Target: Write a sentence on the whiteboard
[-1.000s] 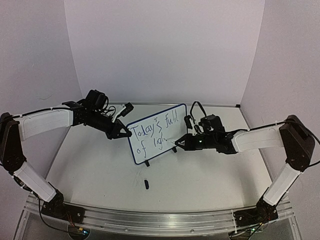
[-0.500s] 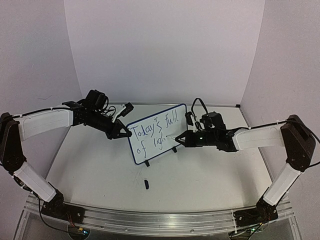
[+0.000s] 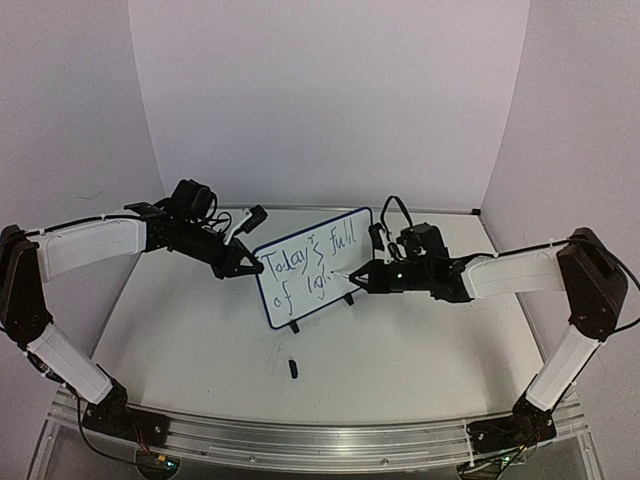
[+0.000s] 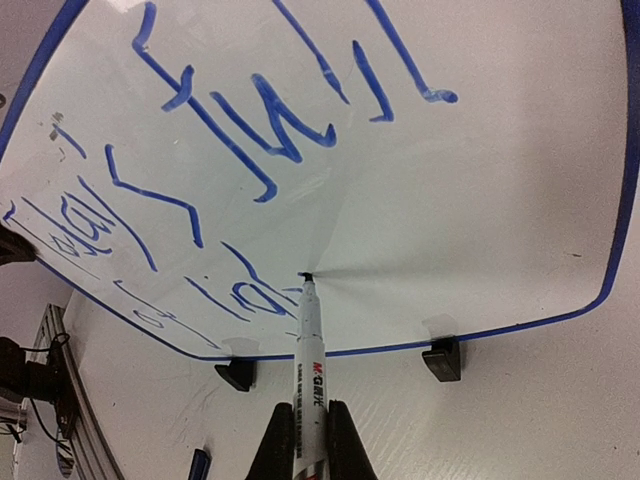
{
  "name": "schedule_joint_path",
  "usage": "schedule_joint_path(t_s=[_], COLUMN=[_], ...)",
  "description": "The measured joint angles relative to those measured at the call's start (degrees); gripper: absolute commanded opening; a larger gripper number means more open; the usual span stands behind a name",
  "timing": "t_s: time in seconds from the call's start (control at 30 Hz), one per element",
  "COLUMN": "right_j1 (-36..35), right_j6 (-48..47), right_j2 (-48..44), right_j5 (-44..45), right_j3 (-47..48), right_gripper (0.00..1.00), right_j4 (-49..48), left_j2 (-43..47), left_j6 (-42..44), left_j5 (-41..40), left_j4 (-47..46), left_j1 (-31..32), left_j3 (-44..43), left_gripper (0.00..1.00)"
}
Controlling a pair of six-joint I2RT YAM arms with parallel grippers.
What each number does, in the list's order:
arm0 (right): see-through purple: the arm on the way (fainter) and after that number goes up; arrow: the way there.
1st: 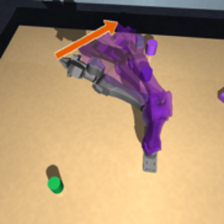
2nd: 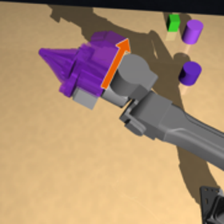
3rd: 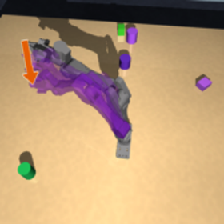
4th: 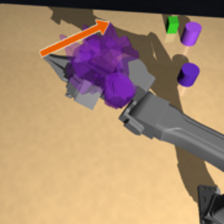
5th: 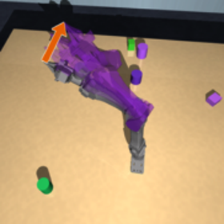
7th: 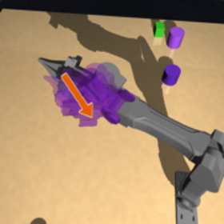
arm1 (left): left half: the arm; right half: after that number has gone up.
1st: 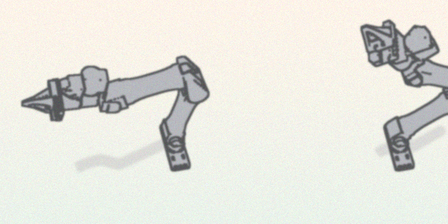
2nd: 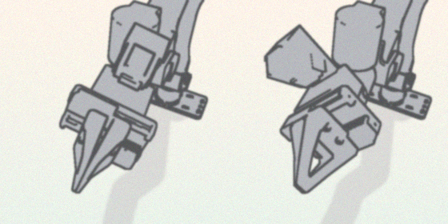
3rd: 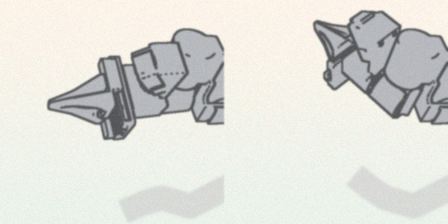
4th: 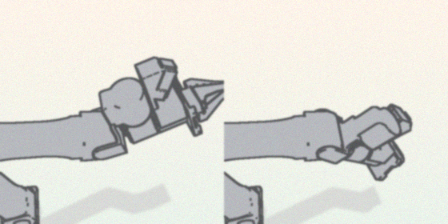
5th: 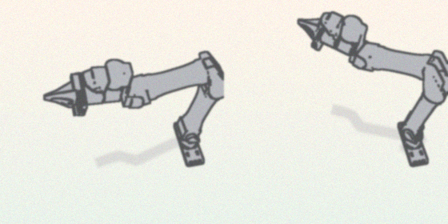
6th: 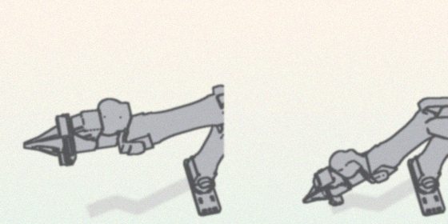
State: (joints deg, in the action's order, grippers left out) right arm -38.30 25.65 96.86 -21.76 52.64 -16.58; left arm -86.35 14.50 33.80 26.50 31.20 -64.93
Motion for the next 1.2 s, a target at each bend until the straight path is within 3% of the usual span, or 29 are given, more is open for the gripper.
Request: schedule_joint_path(t_s=[0.47, 0.73, 1.2], right_j1=[0.68, 0.68, 0.94], right_j6=[0.37, 0.11, -0.28], right_j2=[-1.46, -5.38, -2.40], right_j5=[2.75, -0.48, -3.23], right_j3=[-1.36, -1.81, 1.25], right_gripper=[0.00, 0.00, 0.00], right_j4=[0.55, 1.38, 1.66], left_j2=[0.00, 0.00, 0.00], left_j6=[0.00, 0.02, 0.04], left_j5=[0.00, 0.00, 0.00], left_j4=[0.02, 0.00, 0.00], left_j1=[0.00, 0.00, 0.00], left_j3=[0.00, 0.00, 0.00], left_gripper=[0.00, 0.00, 0.00])
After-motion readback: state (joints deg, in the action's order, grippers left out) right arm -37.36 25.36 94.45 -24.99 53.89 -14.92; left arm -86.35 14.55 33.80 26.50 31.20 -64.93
